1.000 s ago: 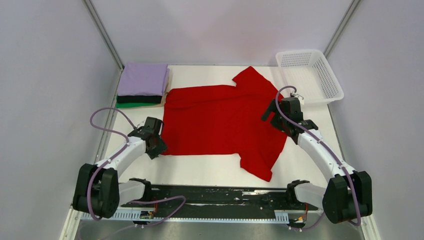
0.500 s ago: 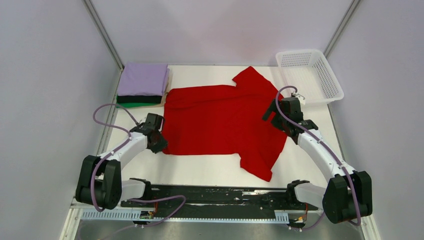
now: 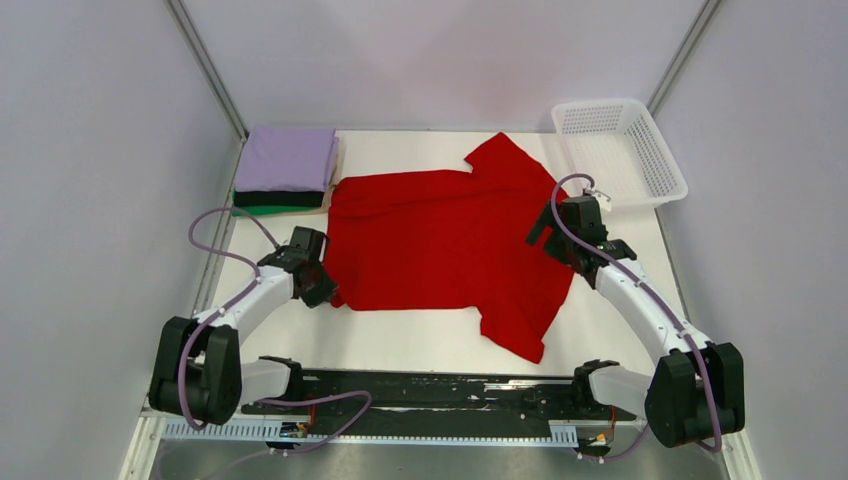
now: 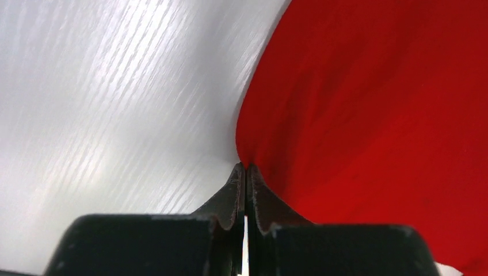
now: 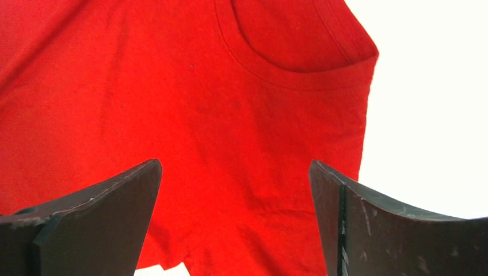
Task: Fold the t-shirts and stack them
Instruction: Grab the side of the flattened tshirt closest away from the robot with both arms
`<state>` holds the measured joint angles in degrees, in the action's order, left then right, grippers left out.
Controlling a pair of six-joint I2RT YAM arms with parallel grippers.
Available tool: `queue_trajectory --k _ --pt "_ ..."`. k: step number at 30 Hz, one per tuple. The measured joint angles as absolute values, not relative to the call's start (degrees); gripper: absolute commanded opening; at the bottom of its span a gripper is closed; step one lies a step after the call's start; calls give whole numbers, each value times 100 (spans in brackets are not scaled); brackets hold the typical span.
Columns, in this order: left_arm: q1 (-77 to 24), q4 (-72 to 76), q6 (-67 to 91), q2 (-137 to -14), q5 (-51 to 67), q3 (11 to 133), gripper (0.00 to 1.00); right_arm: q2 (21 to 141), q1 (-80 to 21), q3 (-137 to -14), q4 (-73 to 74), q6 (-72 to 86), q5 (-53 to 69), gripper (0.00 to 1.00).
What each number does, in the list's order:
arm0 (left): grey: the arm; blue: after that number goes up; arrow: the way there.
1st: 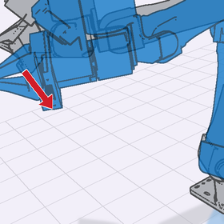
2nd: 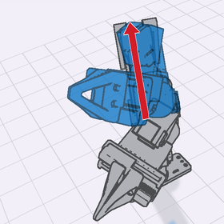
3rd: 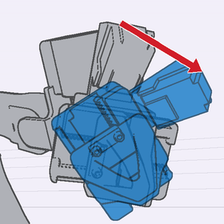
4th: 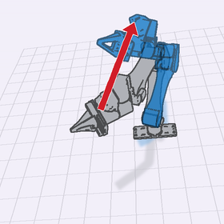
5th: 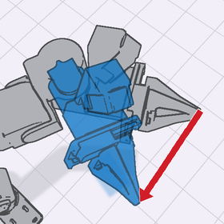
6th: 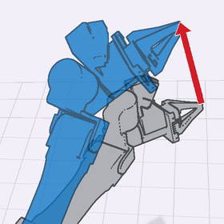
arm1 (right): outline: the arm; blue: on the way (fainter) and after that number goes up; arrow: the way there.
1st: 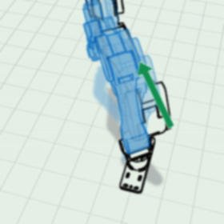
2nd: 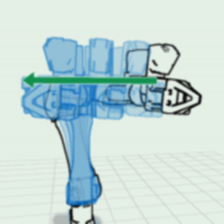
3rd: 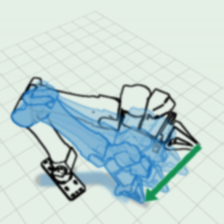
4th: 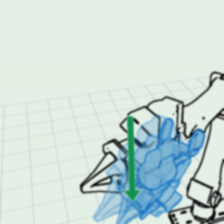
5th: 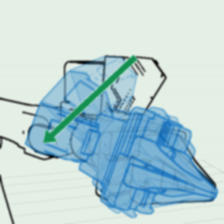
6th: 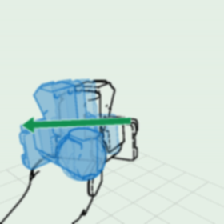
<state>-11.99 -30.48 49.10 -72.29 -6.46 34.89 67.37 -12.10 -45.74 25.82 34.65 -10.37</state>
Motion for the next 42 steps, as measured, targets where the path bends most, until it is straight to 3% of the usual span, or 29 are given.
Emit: queue_trajectory --k 13,20,27,42 --pt "-1199 -4482 5124 -5378 -854 3267 0 6569 -1382 -4807 4764 3616 -757 98" --pt "-1199 -4563 5155 -5559 -886 3232 0 6453 -2827 -4840 5808 4163 -351 86" --pt "-1199 -4532 5124 -5651 -917 3232 0 6445 -3070 -4206 6023 4541 132 66" --pt "-1199 -4427 5068 -5714 -963 3232 0 7454 -3070 -3900 5776 4842 244 59"
